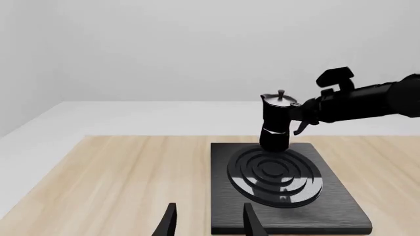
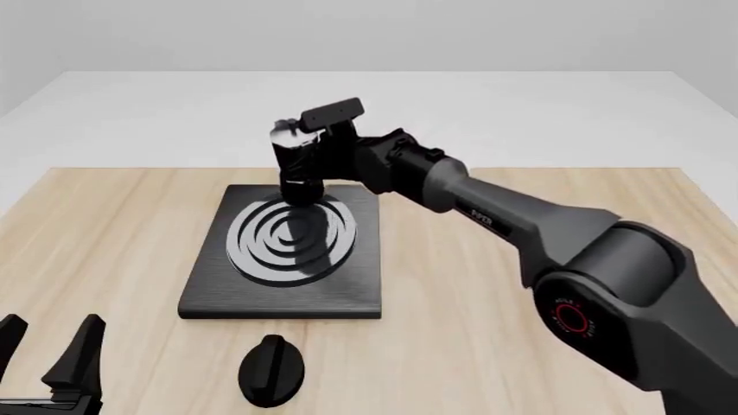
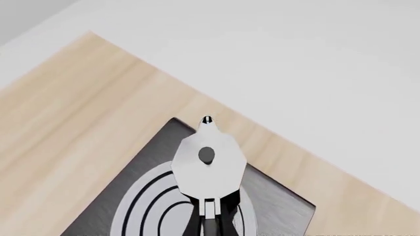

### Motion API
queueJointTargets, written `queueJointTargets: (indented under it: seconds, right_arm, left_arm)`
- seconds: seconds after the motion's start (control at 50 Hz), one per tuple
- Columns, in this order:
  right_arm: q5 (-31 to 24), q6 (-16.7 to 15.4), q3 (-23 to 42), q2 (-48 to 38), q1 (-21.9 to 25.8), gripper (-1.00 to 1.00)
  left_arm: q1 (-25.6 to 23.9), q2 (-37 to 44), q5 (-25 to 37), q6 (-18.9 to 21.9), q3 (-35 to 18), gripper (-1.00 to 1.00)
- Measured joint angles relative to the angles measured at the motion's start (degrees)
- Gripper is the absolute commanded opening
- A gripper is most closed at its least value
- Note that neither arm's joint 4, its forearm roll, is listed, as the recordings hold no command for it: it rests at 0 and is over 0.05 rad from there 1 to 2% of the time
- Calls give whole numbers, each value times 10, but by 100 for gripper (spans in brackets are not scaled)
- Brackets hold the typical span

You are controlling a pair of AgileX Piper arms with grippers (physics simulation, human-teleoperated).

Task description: Put both moka pots on the stove.

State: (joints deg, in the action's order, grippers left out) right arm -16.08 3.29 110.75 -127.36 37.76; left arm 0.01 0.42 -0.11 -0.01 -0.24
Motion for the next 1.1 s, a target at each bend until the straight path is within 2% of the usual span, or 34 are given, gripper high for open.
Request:
queueJointTargets:
  seconds: [0.6, 1.1]
  right_arm:
    - [-8, 16, 10, -26, -4, -100]
    - [11, 32, -8, -20, -2, -100]
  left_arm:
    - [0, 0, 0, 0, 0, 100]
    - [0, 0, 0, 0, 0, 100]
